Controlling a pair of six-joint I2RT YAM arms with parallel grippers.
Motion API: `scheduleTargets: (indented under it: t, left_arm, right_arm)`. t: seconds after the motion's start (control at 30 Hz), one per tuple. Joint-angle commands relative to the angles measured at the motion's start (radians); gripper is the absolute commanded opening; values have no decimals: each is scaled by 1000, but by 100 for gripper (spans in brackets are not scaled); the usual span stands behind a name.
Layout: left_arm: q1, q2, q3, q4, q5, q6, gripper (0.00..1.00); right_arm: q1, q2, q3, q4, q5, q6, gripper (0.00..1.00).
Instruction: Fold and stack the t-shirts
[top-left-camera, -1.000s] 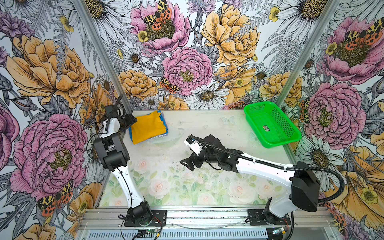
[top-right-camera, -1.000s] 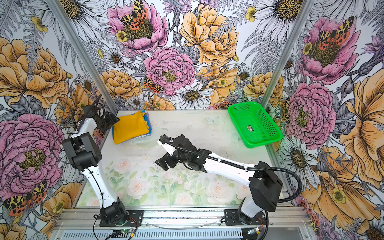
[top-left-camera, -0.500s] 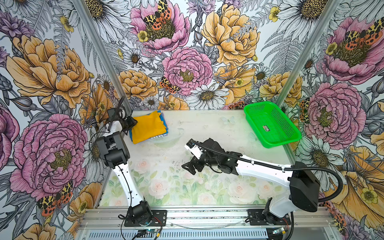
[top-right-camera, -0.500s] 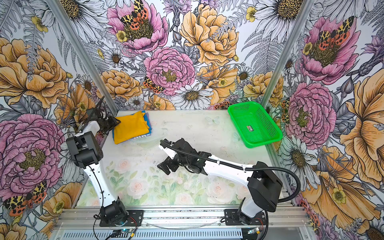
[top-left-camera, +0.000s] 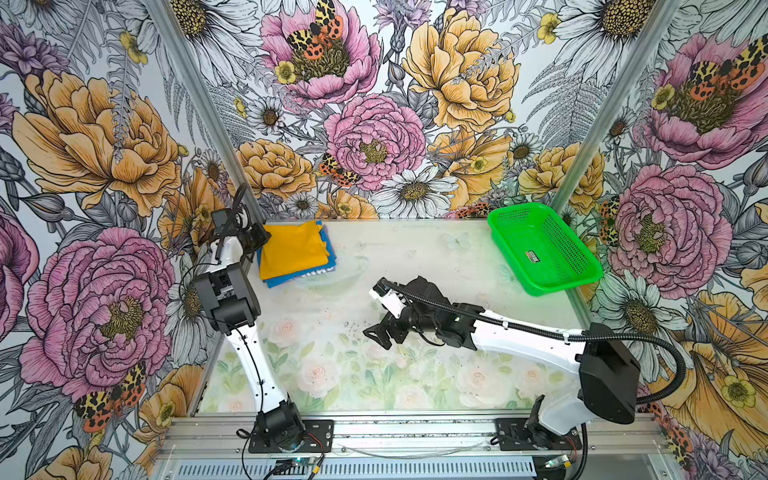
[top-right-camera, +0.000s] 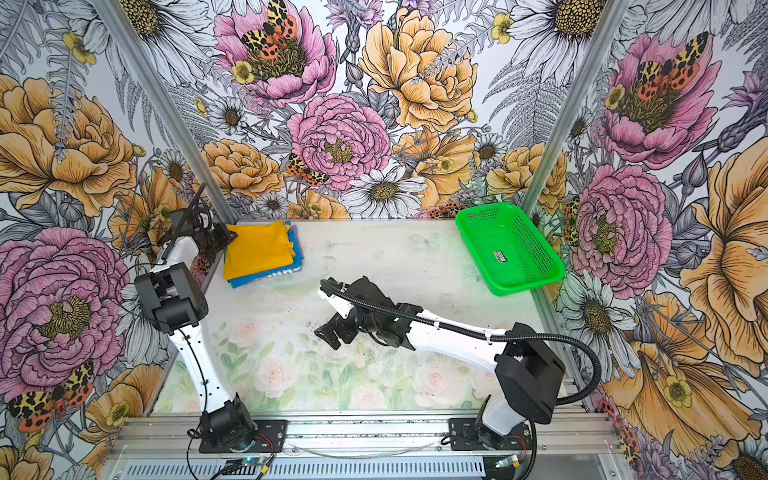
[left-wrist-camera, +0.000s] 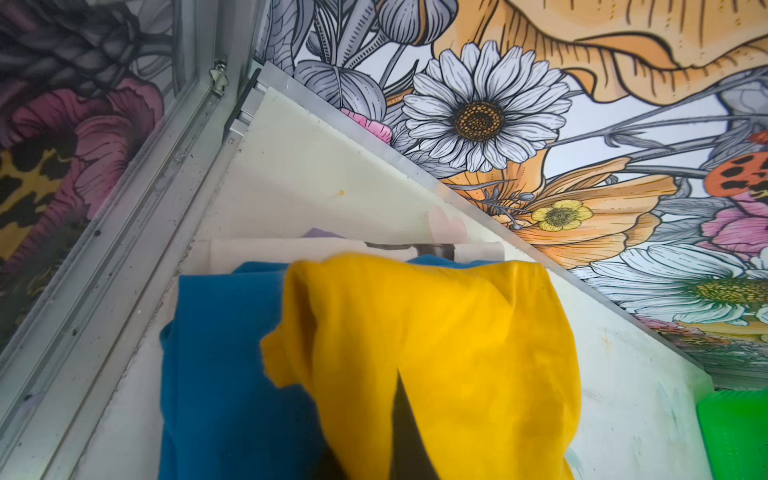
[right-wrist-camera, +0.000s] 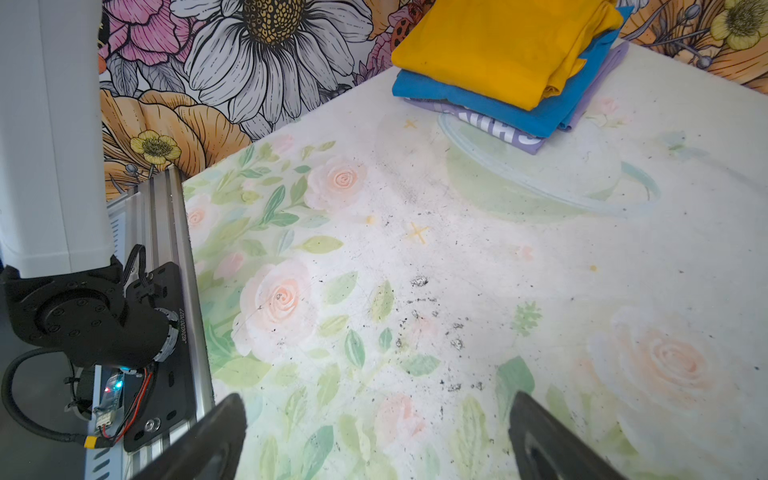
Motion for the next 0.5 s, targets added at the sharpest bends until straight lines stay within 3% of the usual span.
scheduleTargets:
  t: [0.0, 0.07, 0.3, 0.47]
  left_arm:
    - [9, 26, 60, -2, 20, -9, 46]
    - [14, 21, 53, -2, 20, -19, 98]
    - [54, -118, -42, 51, -30, -72, 99]
    - [63, -152, -51, 64, 60, -105, 99]
  right_arm:
    - [3, 14, 6, 18, 1, 20, 100]
    - [3, 19, 9, 19, -4, 24, 99]
    - [6, 16, 2, 19, -13, 28, 100]
    - [15, 14, 1, 20, -9, 28, 99]
